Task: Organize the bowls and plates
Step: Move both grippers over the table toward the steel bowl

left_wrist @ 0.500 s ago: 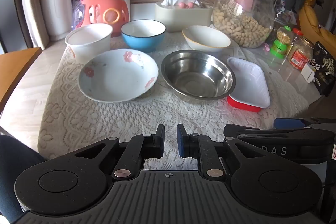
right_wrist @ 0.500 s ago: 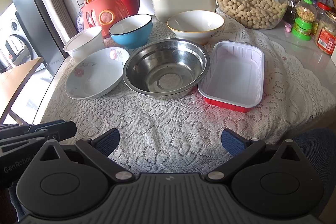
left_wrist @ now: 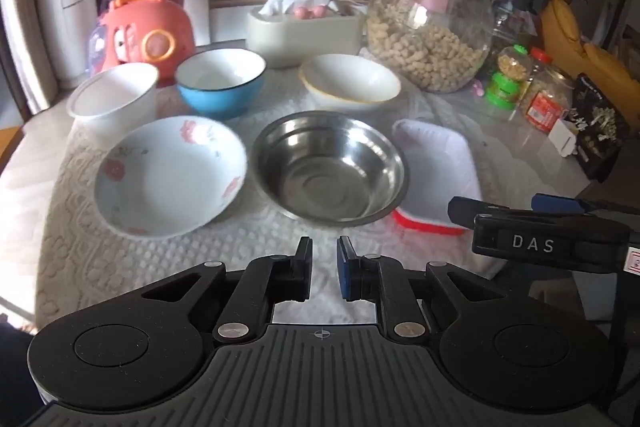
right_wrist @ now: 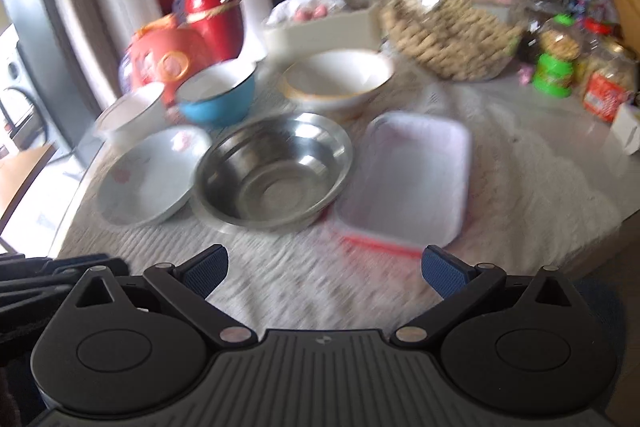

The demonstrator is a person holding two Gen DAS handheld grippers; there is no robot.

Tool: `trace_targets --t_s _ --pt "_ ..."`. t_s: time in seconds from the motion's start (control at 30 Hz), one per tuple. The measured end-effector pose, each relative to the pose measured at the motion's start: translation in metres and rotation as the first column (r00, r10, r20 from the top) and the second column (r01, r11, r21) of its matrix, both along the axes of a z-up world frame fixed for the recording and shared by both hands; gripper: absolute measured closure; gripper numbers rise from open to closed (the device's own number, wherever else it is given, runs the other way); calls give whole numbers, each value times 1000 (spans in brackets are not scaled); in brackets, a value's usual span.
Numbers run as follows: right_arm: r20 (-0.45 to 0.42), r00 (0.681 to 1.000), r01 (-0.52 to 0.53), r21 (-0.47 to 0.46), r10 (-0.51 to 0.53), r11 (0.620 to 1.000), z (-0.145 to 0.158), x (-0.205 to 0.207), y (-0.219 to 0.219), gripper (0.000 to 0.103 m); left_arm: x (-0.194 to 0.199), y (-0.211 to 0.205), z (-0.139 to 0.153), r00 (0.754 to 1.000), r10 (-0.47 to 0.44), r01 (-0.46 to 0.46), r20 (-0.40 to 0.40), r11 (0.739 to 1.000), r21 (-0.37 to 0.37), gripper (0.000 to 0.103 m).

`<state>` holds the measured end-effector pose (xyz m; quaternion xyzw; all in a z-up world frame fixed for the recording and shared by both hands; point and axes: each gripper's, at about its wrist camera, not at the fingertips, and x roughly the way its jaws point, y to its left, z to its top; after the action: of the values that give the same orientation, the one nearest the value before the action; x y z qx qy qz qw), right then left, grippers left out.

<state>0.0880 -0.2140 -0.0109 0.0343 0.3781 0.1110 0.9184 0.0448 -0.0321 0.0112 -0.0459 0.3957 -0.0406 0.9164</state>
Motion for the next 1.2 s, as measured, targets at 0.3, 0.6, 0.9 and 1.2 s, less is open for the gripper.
trace_targets --t_s 0.3,0.6,0.9,1.2 --pt "22 981 193 -27 -193 981 -15 65 -90 0 120 -55 6 948 -307 271 -85 918 -291 86" --pt "-122 973 206 73 -197 976 -60 125 -117 0 224 -97 -11 896 -402 343 -191 897 -278 85" --pt "-163 984 98 202 -65 974 -76 152 -108 17 268 -81 -45 899 -312 297 -307 950 -97 85" --pt "-309 947 54 426 89 903 -92 170 -104 36 296 -82 -87 877 -272 253 -395 962 -101 81"
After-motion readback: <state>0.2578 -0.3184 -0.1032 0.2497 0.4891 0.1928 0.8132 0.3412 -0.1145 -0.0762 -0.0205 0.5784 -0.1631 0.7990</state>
